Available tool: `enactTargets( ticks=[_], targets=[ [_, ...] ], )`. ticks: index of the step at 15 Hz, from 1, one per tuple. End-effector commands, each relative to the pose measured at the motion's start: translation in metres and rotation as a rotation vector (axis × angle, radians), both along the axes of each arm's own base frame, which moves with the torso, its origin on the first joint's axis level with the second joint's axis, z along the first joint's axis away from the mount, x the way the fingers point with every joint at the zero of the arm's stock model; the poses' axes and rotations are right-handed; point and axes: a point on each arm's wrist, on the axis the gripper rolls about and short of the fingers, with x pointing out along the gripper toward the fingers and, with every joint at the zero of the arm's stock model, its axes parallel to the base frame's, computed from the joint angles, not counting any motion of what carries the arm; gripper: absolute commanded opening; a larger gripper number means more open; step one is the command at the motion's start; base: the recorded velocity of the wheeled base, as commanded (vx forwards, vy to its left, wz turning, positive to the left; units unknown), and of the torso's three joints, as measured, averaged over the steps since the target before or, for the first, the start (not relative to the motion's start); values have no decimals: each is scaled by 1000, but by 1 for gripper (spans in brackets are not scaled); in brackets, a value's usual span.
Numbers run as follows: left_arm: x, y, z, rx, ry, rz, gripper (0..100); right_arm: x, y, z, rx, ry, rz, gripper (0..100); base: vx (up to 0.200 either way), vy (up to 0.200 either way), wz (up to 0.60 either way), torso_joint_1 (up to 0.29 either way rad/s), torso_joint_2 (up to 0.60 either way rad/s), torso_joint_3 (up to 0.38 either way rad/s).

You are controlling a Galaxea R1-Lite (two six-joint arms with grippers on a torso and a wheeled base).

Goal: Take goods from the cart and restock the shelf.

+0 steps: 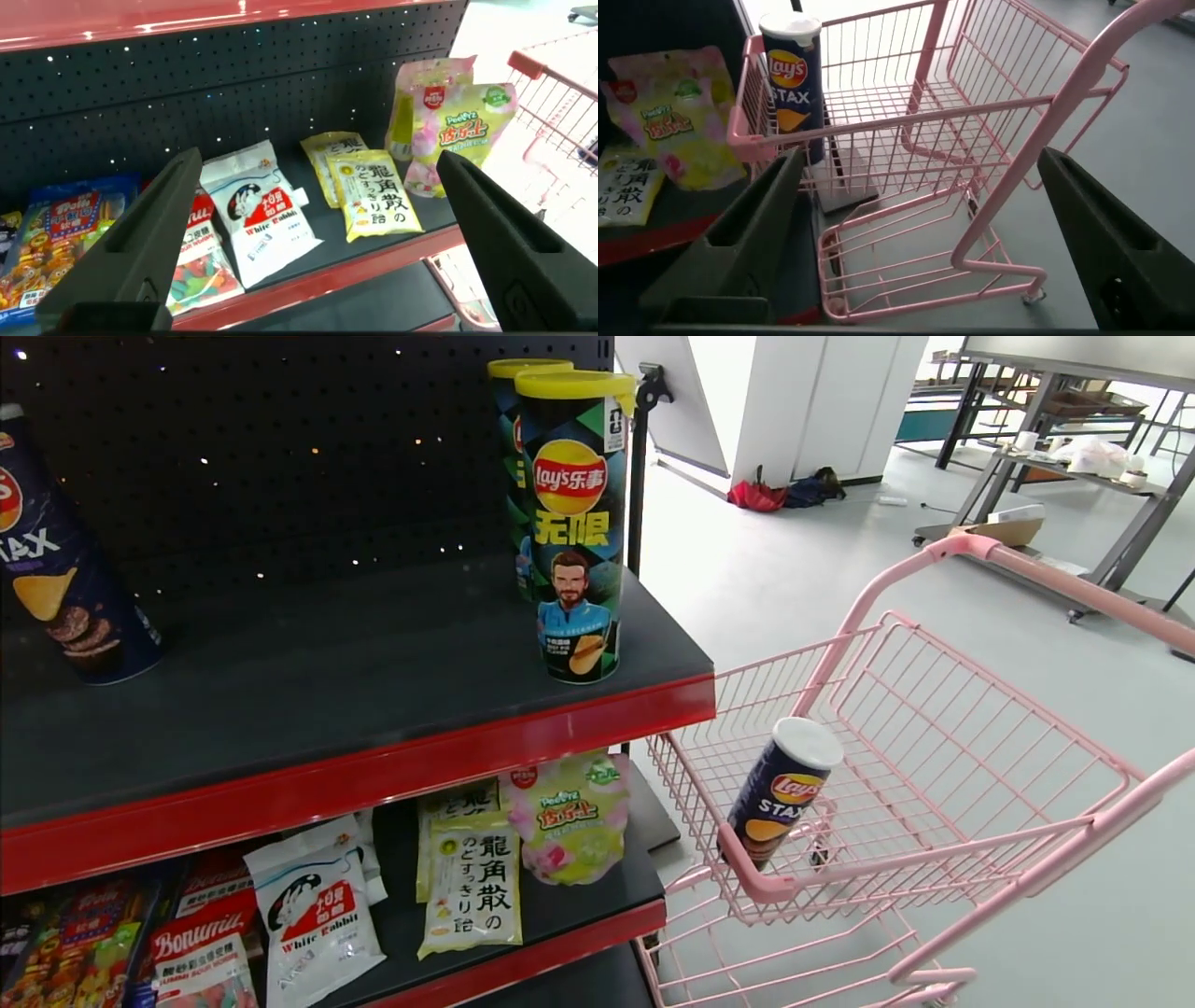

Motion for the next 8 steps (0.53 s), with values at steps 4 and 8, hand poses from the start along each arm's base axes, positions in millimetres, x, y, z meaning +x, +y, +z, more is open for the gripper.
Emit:
enactTargets(
  ticks=[4,8],
  targets=[
    [0,0,0,-5,1,-3,100,39,-1,145,151,-3,-27,100,0,0,0,0,0,0],
    [0,0,0,-3,1,-3,100,122,12,126,84,337,217,100,0,0,0,0,0,0]
  ],
)
